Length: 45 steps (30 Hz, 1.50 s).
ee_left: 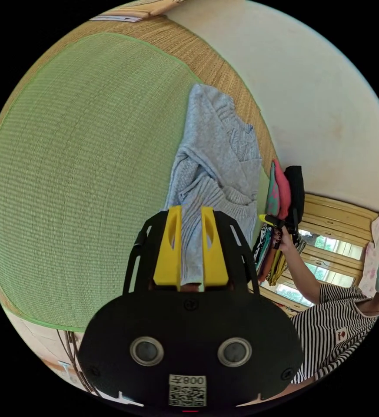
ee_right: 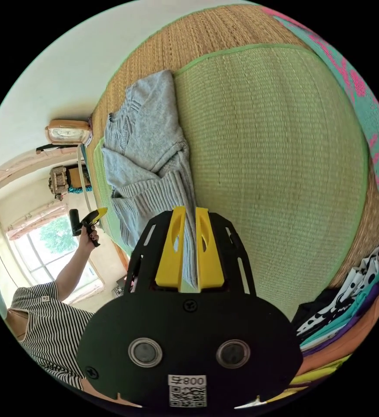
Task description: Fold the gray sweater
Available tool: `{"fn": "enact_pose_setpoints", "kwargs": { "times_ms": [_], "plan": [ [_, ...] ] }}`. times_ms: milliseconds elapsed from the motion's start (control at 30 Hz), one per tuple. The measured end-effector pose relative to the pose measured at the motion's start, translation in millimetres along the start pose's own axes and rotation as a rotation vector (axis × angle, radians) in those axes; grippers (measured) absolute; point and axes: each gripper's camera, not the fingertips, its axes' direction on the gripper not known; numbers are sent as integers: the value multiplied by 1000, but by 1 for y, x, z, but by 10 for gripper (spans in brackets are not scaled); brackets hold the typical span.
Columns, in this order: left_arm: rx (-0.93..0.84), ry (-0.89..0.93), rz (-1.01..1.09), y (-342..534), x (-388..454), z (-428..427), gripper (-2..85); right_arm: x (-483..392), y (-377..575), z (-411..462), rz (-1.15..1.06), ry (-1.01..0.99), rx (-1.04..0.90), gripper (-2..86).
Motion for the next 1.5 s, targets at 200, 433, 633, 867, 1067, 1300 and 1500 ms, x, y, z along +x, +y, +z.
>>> {"fn": "enact_pose_setpoints", "kwargs": {
  "times_ms": [200, 433, 633, 867, 1067, 1300, 1500],
  "plan": [
    [-158, -43, -60, 35, -5, 26, 92, 0, 50, 24, 9, -14, -60, 79],
    [-259, -79, -59, 32, -2, 46, 49, -7, 62, 58, 15, 74, -146, 68],
    [-228, 12, -48, 45, 4, 29, 33, -4, 72, 55, -1, -26, -150, 38],
    [-263, 14, -89, 66, -6, 35, 32, 7, 98, 69, -18, -35, -230, 33],
    [-270, -6, -126, 74, -10, 49, 45, 12, 101, 91, 38, -38, -247, 45],
    [-135, -99, -51, 84, 28, 23, 63, -13, 122, 70, 100, 173, -73, 46],
    [-186, -138, 199, 47, 88, 69, 67, -96, 85, 100, -183, 303, 1, 58]
  ]
}}
